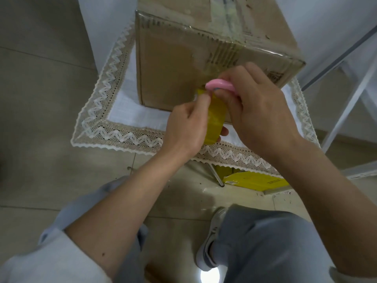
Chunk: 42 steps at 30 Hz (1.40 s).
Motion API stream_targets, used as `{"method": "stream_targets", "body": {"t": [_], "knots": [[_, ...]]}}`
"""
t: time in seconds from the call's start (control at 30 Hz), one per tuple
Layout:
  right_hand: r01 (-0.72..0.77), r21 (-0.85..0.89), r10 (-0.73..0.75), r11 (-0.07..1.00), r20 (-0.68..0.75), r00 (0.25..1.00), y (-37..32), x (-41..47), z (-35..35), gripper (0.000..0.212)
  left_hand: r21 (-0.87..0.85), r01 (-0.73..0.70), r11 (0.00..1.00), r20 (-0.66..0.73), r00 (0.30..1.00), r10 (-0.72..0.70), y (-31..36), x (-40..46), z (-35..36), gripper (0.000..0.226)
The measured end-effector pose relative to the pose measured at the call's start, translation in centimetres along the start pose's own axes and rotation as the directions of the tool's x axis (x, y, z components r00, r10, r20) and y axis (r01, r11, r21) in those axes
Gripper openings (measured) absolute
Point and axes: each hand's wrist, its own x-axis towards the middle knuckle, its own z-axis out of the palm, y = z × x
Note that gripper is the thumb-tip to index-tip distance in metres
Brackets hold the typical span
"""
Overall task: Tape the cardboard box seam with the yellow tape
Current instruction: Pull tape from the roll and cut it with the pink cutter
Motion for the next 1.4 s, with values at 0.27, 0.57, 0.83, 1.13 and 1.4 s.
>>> {"method": "stream_targets", "body": {"t": [0.27,0.57,0.83,1.13,1.4], "knots": [[0.063,-0.060,-0.063,0.996,0.008,0.998,0.0,0.5,0.3,0.031,0.047,-0.080,0.996,0.002,0.997,0.080,-0.4,-0.3,0.1,0.044],[0.064,-0.085,-0.064,0.994,0.002,0.998,0.3,0.6,0.5,0.030,0.080,-0.121,0.989,-0.037,0.992,0.124,-0.9,-0.1,0.2,0.043],[0.091,-0.125,-0.093,0.988,-0.016,0.995,0.4,0.7,0.7,0.027,0.305,-0.256,0.917,-0.333,0.873,0.355,-1.9,0.2,-0.1,0.027],[0.142,-0.174,-0.151,0.975,-0.044,0.988,0.7,0.7,0.9,0.019,0.314,-0.291,0.903,-0.321,0.863,0.390,-2.4,0.3,0.0,0.021],[0.186,-0.224,-0.202,0.957,-0.048,0.978,0.4,1.1,0.9,0.020,0.345,-0.304,0.888,-0.355,0.833,0.424,-2.7,0.8,0.3,0.021]]}}
